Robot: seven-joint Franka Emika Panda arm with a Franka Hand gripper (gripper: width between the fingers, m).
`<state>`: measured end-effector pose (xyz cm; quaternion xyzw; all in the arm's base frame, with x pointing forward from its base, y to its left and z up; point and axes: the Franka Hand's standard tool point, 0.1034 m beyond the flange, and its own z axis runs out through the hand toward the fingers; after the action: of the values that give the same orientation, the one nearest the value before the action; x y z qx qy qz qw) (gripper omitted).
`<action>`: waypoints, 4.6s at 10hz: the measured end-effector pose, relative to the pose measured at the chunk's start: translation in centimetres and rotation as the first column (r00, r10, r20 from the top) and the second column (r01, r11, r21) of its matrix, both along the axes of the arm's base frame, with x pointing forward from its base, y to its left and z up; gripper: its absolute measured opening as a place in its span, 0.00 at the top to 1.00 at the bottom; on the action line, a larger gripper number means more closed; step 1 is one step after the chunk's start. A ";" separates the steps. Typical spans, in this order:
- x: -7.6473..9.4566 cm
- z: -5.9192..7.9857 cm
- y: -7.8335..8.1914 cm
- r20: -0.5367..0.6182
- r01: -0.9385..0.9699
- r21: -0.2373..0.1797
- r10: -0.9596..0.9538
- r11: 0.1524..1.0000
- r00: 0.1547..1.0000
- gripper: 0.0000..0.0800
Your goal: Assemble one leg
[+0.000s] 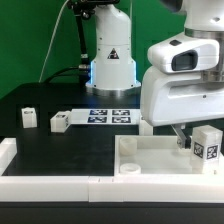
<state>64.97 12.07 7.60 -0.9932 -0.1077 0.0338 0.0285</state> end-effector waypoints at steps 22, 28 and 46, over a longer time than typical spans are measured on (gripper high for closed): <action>-0.1 -0.2 -0.8 -0.018 0.971 -0.116 -0.978 0.208 0.208 0.40; -0.6 -0.1 -0.1 -0.020 0.665 -0.100 -0.670 0.740 0.742 0.19; -0.3 -0.1 -0.4 -0.031 0.694 -0.069 -0.697 0.717 0.717 0.64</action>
Offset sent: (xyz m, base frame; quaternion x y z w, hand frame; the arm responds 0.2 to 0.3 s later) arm 0.0000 0.0000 0.0000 0.0000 0.0000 0.0000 1.0000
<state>64.63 11.67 7.46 -0.9601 0.2747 0.0504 0.0160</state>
